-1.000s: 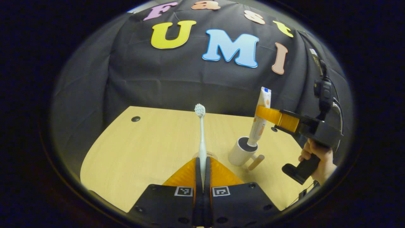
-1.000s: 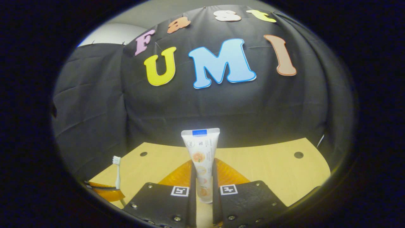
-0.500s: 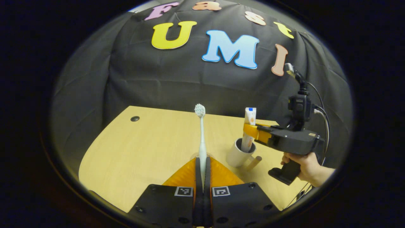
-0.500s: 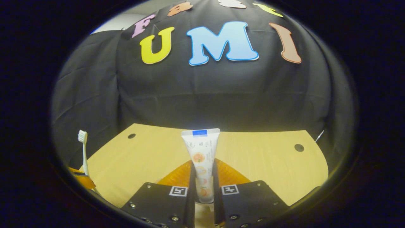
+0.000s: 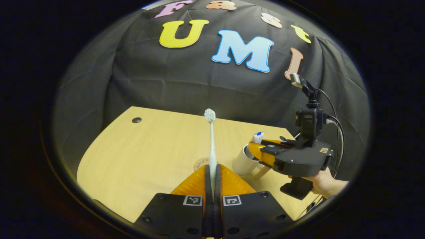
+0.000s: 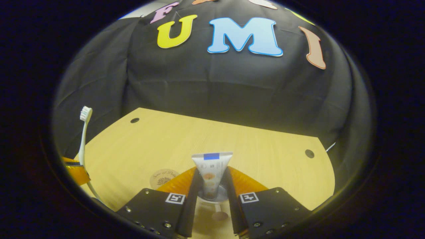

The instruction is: Put the toothbrush and toothpaste on the desktop into the cup, then pick up the cup and place it on the coaster on the desktop.

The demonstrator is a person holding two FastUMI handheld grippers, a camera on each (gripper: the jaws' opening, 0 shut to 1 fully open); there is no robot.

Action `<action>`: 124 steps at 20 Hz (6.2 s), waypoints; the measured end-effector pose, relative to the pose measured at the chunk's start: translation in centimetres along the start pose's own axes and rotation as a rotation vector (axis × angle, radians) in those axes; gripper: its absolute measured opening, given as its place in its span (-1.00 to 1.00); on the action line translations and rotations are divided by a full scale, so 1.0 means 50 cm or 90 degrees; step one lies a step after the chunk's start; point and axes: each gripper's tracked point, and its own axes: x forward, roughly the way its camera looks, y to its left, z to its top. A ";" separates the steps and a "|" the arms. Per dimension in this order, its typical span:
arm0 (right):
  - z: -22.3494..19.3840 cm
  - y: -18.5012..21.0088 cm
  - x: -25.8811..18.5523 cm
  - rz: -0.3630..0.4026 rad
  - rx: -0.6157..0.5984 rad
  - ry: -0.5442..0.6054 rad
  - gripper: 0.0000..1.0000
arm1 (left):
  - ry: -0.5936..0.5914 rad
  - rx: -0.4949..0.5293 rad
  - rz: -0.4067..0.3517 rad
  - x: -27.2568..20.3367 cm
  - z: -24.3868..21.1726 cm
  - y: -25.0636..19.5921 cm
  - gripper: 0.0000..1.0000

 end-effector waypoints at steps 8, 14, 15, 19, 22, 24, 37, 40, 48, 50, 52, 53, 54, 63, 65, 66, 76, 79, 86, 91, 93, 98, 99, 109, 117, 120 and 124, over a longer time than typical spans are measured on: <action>0.083 -0.025 -0.107 -0.019 0.033 -0.075 0.72 | -0.031 0.008 -0.060 0.077 0.034 -0.029 -0.84; 0.124 -0.070 -0.232 -0.066 0.069 -0.135 0.73 | -0.101 0.018 -0.137 0.142 0.099 -0.084 -0.84; 0.121 -0.075 -0.250 -0.074 0.073 -0.138 0.75 | -0.118 0.021 -0.149 0.150 0.112 -0.093 -0.84; 0.069 -0.095 -0.317 -0.110 0.092 -0.117 0.72 | -0.206 0.018 -0.204 0.183 0.174 -0.132 -0.85; 0.010 -0.101 -0.355 -0.129 0.116 -0.080 0.72 | -0.240 0.021 -0.225 0.220 0.199 -0.155 -0.85; -0.027 -0.102 -0.373 -0.142 0.128 -0.055 0.72 | -0.256 0.013 -0.244 0.244 0.211 -0.177 -0.86; -0.110 -0.092 -0.385 -0.165 0.177 0.012 0.73 | -0.237 0.006 -0.280 0.391 0.160 -0.260 -0.85; -0.108 -0.095 -0.388 -0.161 0.178 0.008 0.73 | -0.225 0.023 -0.280 0.399 0.144 -0.267 -0.82; -0.099 -0.090 -0.386 -0.151 0.164 0.002 0.73 | -0.199 0.044 -0.274 0.379 0.127 -0.261 -0.60; -0.097 -0.087 -0.382 -0.143 0.157 0.002 0.73 | -0.193 0.043 -0.265 0.372 0.122 -0.250 -0.44; -0.092 -0.085 -0.378 -0.136 0.146 0.000 0.73 | -0.183 0.042 -0.257 0.363 0.117 -0.236 -0.30; -0.089 -0.084 -0.376 -0.131 0.140 0.001 0.73 | -0.179 0.042 -0.249 0.360 0.116 -0.228 -0.36; -0.091 -0.082 -0.372 -0.129 0.134 0.003 0.73 | -0.174 0.041 -0.243 0.351 0.112 -0.217 0.15; -0.109 -0.062 -0.307 -0.093 0.094 0.080 0.73 | -0.207 0.051 -0.182 0.263 0.149 -0.152 0.84; -0.126 -0.054 -0.274 -0.089 0.082 0.117 0.73 | -0.214 0.058 -0.172 0.240 0.156 -0.143 0.84; -0.128 -0.050 -0.258 -0.087 0.078 0.136 0.73 | -0.221 0.060 -0.166 0.227 0.160 -0.136 0.84; -0.172 -0.045 -0.162 -0.065 0.033 0.268 0.73 | -0.232 0.074 -0.113 0.150 0.170 -0.075 0.97; -0.182 -0.047 -0.131 -0.065 0.000 0.301 0.73 | -0.223 0.062 -0.098 0.128 0.161 -0.049 0.95; -0.217 -0.031 -0.083 -0.043 -0.032 0.383 0.73 | -0.200 0.022 -0.058 0.081 0.119 0.024 0.94; -0.235 -0.023 -0.060 -0.030 -0.041 0.424 0.73 | -0.204 0.025 -0.045 0.059 0.120 0.048 0.94; -0.247 -0.019 -0.051 -0.024 -0.036 0.436 0.69 | -0.202 0.024 -0.046 0.056 0.114 0.050 0.97; -0.259 -0.015 -0.037 -0.013 -0.013 0.454 0.46 | -0.186 0.004 -0.046 0.057 0.094 0.057 0.94; -0.262 -0.015 -0.038 -0.012 -0.012 0.456 0.36 | -0.184 0.002 -0.045 0.057 0.093 0.059 0.94; -0.255 -0.017 -0.039 -0.004 0.041 0.453 -0.44 | -0.185 -0.001 -0.034 0.053 0.087 0.070 0.95; -0.237 0.003 -0.049 -0.001 0.028 0.423 -0.50 | -0.197 0.000 -0.022 0.027 0.083 0.088 0.94; -0.221 0.035 -0.051 0.015 0.030 0.412 -0.49 | -0.199 -0.006 -0.017 0.013 0.077 0.097 0.94; -0.195 0.081 -0.055 0.039 0.015 0.403 -0.43 | -0.209 -0.009 -0.006 -0.015 0.077 0.114 0.94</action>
